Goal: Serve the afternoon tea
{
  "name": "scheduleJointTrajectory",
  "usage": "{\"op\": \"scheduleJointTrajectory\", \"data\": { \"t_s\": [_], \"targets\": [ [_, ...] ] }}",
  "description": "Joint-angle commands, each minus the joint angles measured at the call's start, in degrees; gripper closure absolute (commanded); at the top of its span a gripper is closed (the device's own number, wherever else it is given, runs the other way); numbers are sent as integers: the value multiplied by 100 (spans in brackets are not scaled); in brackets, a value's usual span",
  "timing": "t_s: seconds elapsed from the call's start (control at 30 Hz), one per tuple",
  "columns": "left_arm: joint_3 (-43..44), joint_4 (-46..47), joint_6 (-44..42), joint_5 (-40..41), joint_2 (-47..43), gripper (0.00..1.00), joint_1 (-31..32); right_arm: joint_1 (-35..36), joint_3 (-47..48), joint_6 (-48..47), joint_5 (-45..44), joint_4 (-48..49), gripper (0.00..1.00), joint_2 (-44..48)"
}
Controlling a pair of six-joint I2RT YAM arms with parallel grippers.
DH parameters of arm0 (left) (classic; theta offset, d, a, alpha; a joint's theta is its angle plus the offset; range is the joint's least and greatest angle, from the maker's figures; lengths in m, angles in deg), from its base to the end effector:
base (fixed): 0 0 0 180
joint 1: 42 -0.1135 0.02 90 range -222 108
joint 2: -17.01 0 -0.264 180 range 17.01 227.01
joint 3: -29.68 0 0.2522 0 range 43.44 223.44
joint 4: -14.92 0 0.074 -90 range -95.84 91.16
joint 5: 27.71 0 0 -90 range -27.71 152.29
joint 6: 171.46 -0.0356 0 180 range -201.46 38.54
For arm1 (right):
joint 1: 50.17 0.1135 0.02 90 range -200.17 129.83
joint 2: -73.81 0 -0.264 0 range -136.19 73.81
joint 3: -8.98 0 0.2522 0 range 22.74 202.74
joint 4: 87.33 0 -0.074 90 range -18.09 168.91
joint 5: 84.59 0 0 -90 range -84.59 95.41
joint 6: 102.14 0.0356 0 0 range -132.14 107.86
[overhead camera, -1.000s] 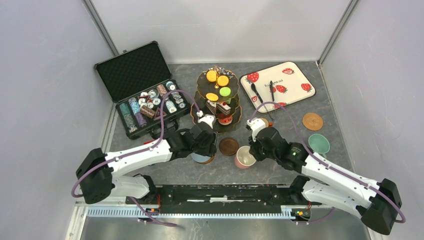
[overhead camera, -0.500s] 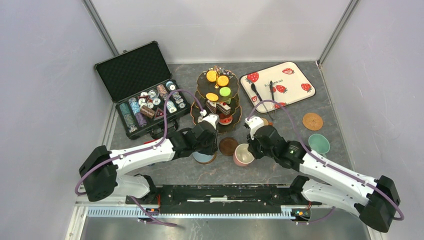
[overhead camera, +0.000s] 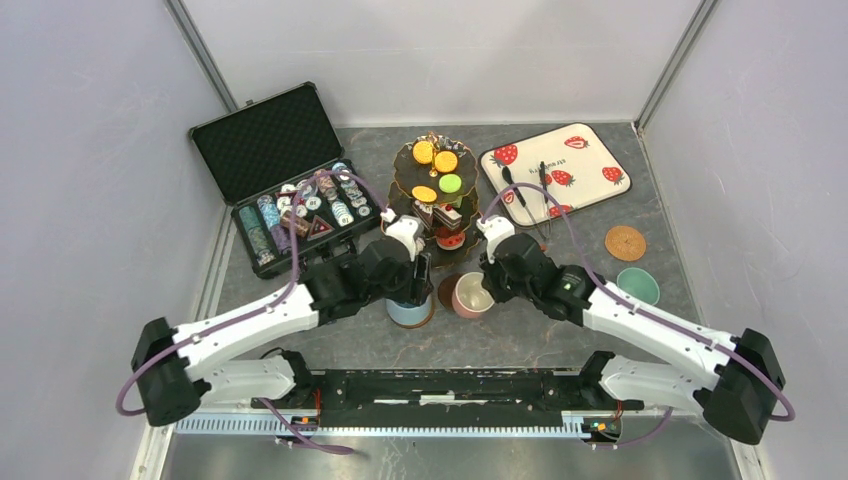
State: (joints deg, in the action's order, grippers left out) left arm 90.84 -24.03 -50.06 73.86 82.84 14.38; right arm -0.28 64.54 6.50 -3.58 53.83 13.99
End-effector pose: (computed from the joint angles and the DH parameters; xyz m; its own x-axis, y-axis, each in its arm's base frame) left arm 0.1400 -0.1976 0.2587 -0.7092 0.1447 -0.6900 0.4287 0.8655 -0.2591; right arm 0.1450 0.1635 0.2484 -0.6351 -0.2639 -0.7260 -0.5054 0.8527 0.1322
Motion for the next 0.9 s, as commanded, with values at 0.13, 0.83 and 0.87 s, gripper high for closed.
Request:
{"op": "scheduleJointTrajectory", "data": {
  "t_s": [0.13,0.83,0.87],
  "targets": [
    [519,-657,-399,678,-1260,27,-4,48,843,514,-376,470,97,-708],
    [130,-1484,-327,947,-2992,17,-4,313,1427,746,-1136,579,95,-1845],
    [121,-1489,-328,943,-3003,17,0,311,1431,740,-1133,594,95,-1877]
  ]
}}
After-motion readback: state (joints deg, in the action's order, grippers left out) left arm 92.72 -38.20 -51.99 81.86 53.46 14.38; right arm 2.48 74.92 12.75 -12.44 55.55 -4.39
